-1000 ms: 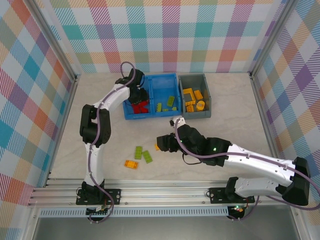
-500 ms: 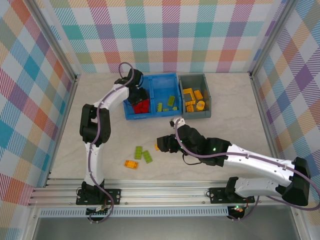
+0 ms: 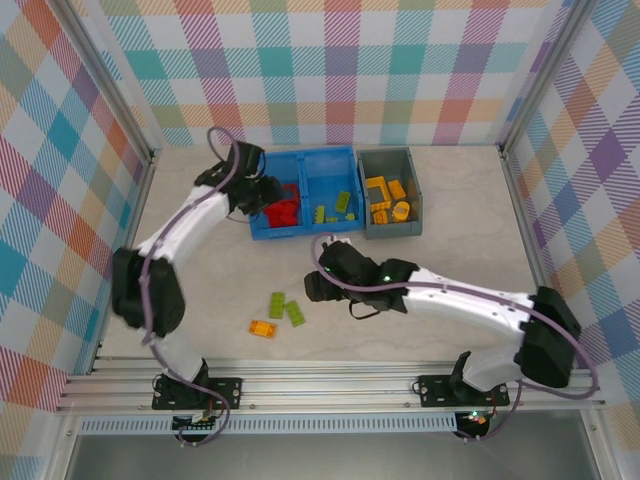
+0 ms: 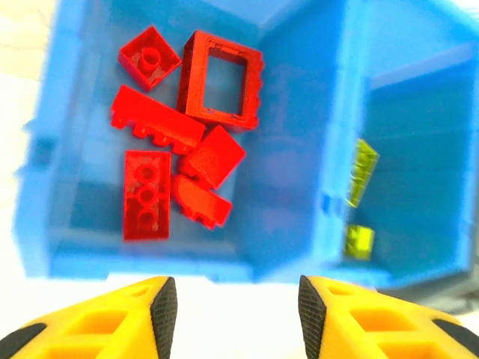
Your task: Sort the legos into containers by color
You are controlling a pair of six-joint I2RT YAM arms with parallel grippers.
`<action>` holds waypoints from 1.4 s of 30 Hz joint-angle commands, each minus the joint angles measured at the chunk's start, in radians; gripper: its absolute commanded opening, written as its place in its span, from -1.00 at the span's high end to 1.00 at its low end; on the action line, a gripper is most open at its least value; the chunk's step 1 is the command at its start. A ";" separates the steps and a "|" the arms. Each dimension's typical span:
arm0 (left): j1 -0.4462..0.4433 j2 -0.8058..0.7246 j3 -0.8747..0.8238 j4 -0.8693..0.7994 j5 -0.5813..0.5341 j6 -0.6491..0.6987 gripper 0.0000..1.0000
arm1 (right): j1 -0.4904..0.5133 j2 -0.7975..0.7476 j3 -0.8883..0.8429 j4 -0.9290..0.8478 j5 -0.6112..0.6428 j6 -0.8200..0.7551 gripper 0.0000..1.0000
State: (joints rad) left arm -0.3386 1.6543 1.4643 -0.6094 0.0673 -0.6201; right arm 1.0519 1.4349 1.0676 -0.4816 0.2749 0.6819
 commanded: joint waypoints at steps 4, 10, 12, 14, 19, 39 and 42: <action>-0.202 -0.467 -0.323 -0.056 -0.101 0.012 -0.04 | -0.077 0.149 0.108 -0.190 -0.103 0.190 -0.59; -0.347 -0.902 -0.642 -0.057 -0.071 0.006 -0.14 | -0.069 0.306 0.180 -0.171 -0.210 0.573 -0.44; -0.350 -1.034 -0.698 -0.095 -0.051 0.006 -0.16 | -0.069 0.362 0.234 -0.194 -0.220 0.670 -0.44; -0.349 -1.144 -0.713 -0.175 -0.063 0.010 -0.19 | -0.067 0.403 0.277 -0.213 -0.217 0.768 -0.44; -0.349 -1.231 -0.688 -0.277 -0.075 0.012 -0.19 | -0.078 0.465 0.324 -0.301 -0.185 0.961 -0.51; -0.349 -1.216 -0.679 -0.270 -0.052 0.071 -0.18 | -0.134 0.602 0.344 -0.230 -0.228 1.059 0.05; -0.350 -1.220 -0.683 -0.266 -0.047 0.076 -0.19 | -0.132 0.588 0.322 -0.213 -0.225 1.059 0.23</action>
State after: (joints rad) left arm -0.6796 0.4488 0.7696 -0.8890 0.0021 -0.5709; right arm 0.9176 2.0068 1.3930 -0.7128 0.0570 1.7271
